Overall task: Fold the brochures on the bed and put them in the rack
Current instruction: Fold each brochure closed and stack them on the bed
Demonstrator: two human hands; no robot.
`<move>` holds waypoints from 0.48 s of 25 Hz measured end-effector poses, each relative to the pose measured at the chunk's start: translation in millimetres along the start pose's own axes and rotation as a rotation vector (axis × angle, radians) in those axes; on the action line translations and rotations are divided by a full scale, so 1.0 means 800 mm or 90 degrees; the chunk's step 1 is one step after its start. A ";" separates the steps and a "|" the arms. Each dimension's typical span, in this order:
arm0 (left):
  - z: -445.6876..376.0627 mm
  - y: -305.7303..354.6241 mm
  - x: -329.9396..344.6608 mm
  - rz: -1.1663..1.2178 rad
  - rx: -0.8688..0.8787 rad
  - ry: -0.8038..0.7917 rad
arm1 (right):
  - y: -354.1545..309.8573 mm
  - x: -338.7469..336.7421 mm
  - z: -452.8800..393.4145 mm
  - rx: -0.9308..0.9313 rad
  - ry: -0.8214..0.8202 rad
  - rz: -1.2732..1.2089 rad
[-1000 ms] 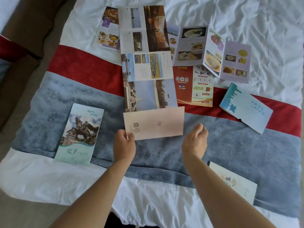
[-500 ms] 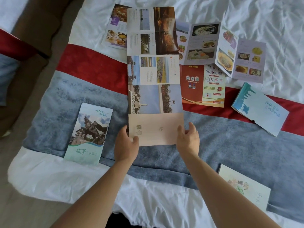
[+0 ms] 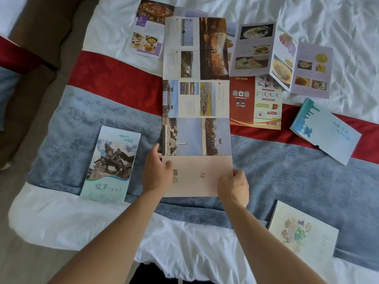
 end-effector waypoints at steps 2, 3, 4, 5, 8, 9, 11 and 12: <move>-0.001 0.003 0.000 -0.004 0.015 -0.004 | -0.014 0.000 -0.002 -0.034 0.024 -0.051; 0.000 0.006 -0.001 -0.009 0.027 -0.015 | -0.020 0.000 -0.006 -0.037 0.028 -0.081; 0.000 0.006 0.000 -0.008 0.031 -0.031 | -0.025 -0.002 -0.011 -0.035 0.027 -0.110; -0.001 0.004 -0.001 0.003 0.026 -0.045 | -0.028 -0.004 -0.016 -0.033 0.023 -0.134; -0.005 -0.012 -0.010 0.087 -0.043 -0.062 | -0.031 -0.005 -0.029 -0.013 0.009 -0.166; -0.005 -0.016 -0.013 0.107 -0.061 -0.062 | -0.030 -0.004 -0.030 0.003 0.007 -0.187; -0.001 -0.017 -0.015 0.107 -0.058 -0.074 | -0.022 -0.003 -0.029 0.043 0.014 -0.245; 0.001 -0.016 -0.015 0.099 -0.050 -0.079 | -0.017 -0.002 -0.027 0.059 0.023 -0.280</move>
Point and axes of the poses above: each hand's wrist, its own z-axis away from the middle knuckle, its own x-axis out of the palm, y = z × x, the point moved 7 cm from there along -z, towards the middle knuckle, and after that the axes turned 9 degrees about -y, right-handed, at the moved point
